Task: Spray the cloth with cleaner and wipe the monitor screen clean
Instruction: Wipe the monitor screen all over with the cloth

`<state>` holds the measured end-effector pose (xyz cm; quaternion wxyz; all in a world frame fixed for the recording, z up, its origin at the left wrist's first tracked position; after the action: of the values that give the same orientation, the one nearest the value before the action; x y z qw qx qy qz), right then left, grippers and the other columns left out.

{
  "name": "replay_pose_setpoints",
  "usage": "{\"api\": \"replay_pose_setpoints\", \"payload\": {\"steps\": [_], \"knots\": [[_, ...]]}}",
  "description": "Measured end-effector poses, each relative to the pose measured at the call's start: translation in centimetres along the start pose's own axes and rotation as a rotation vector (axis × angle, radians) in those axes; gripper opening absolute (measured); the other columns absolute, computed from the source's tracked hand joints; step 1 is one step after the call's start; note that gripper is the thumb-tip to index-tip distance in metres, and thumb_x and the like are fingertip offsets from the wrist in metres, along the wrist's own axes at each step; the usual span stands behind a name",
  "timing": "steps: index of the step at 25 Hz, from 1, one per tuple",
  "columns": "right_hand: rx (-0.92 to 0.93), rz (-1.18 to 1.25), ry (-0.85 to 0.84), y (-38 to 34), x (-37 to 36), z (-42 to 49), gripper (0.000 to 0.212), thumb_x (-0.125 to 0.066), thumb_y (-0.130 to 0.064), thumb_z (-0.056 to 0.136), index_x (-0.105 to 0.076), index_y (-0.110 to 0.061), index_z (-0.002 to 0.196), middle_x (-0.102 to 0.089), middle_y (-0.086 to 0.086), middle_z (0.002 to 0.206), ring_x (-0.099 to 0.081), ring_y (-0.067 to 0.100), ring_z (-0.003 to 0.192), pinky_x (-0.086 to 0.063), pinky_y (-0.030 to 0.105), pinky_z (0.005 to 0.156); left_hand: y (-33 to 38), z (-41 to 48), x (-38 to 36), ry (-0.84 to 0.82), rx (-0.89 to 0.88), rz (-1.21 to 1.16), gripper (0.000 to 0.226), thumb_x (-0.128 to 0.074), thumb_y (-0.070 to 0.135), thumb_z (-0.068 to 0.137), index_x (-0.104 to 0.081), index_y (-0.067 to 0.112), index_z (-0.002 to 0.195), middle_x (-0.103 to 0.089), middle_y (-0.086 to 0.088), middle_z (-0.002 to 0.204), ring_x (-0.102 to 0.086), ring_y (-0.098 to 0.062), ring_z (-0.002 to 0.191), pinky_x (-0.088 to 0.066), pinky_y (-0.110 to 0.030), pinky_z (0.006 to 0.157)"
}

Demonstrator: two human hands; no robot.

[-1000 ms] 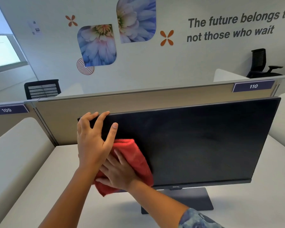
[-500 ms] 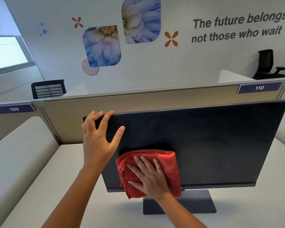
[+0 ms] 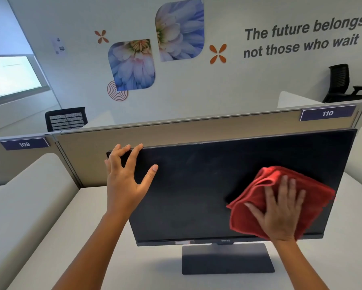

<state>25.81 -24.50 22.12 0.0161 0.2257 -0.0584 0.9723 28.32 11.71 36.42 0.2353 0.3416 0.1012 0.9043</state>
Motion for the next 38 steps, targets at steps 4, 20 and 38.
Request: {"api": "replay_pose_setpoints", "payload": {"steps": [4,20,38], "knots": [[-0.176,0.048,-0.002,3.4,0.6,-0.2,0.074,-0.03,-0.062,0.093,-0.034,-0.008,0.142,-0.011,0.02,0.156,-0.01,0.041,0.143,-0.008,0.059,0.115,0.0,-0.3,-0.3,-0.024,0.004,0.035,0.065,-0.053,0.057,0.081,-0.038,0.028,0.137,-0.031,-0.006,0.137,-0.016,-0.022,0.141,-0.035,-0.063,0.103],[0.041,0.339,-0.148,-11.7,2.0,-1.7,0.049,-0.025,-0.047,0.099,-0.047,-0.019,0.133,-0.041,0.021,0.142,-0.008,0.032,0.145,-0.017,0.062,0.111,1.2,-1.1,-0.5,-0.153,0.007,0.184,0.09,-0.036,0.076,0.074,-0.016,0.027,0.146,-0.014,-0.006,0.152,0.005,-0.026,0.145,-0.008,-0.062,0.112],[-0.012,0.652,-0.464,-17.2,6.8,-9.6,0.051,-0.033,-0.053,0.097,-0.031,-0.03,0.143,-0.026,0.011,0.153,-0.006,0.024,0.146,-0.005,0.046,0.114,4.8,-14.2,-7.6,-0.707,0.396,-0.444,0.013,-0.058,0.044,0.087,-0.065,0.033,0.088,-0.068,0.014,0.085,-0.064,-0.004,0.08,-0.048,-0.007,0.066]]}}
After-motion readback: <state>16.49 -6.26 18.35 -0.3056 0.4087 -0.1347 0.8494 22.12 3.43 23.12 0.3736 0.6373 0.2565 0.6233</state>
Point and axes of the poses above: each hand's wrist, its own z-axis towards the middle knuckle, its own x-axis out of the back of the hand, y = z × x, the point moved 8 cm from there along z, towards the middle knuckle
